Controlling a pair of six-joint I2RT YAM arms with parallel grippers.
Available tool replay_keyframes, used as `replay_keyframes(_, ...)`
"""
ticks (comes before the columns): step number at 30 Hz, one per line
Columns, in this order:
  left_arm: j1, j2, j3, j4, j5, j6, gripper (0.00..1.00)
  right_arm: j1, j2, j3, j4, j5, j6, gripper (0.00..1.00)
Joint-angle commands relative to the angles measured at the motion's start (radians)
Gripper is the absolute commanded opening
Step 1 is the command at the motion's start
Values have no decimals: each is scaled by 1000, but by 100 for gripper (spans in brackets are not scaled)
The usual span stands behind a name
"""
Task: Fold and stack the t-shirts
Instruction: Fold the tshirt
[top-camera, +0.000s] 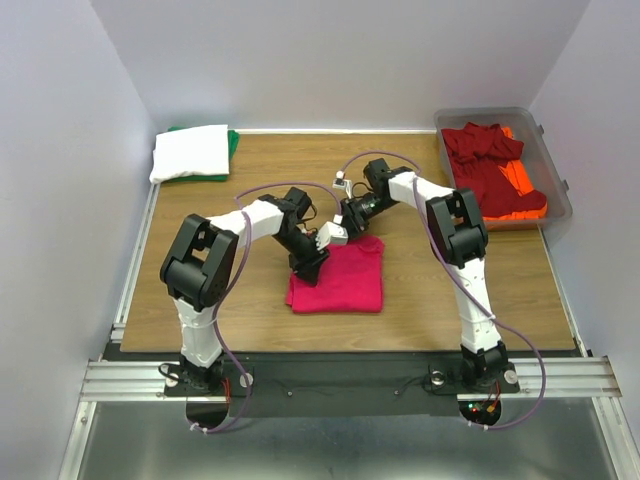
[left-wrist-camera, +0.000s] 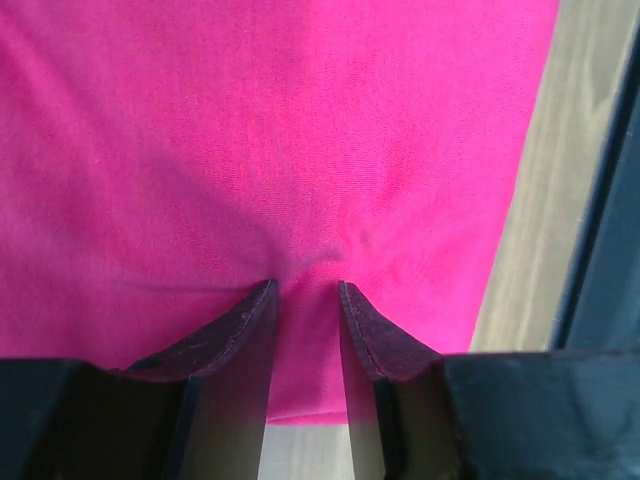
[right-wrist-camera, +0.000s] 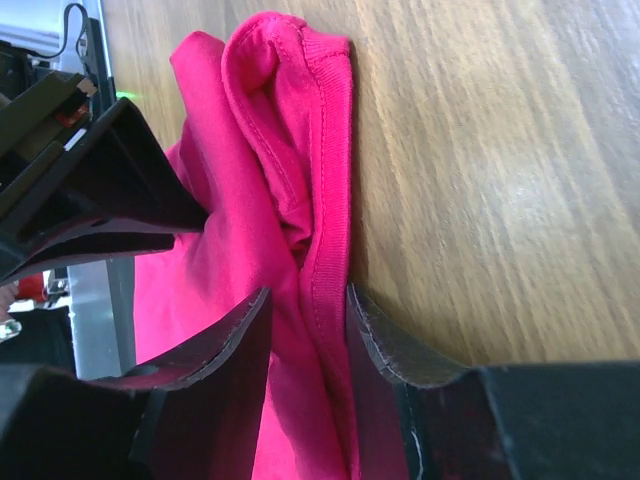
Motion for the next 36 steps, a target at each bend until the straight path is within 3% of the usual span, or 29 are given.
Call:
replay_keyframes(1,-1,-83,17,-9,23,-25,45,4,-34,-14,-4,46,-33,41)
replay_keyframes(13,0,32,385,9,-19,-7,57,1,-14,59,-2,106,-41,32)
replay_keyframes(20,0,106,407,1,-65,50,58,2,-6,64,-2,128,-47,31)
replay_keyframes(36,-12,172,376,-42,-27,124,58,2,21,30,-4,105,-46,27)
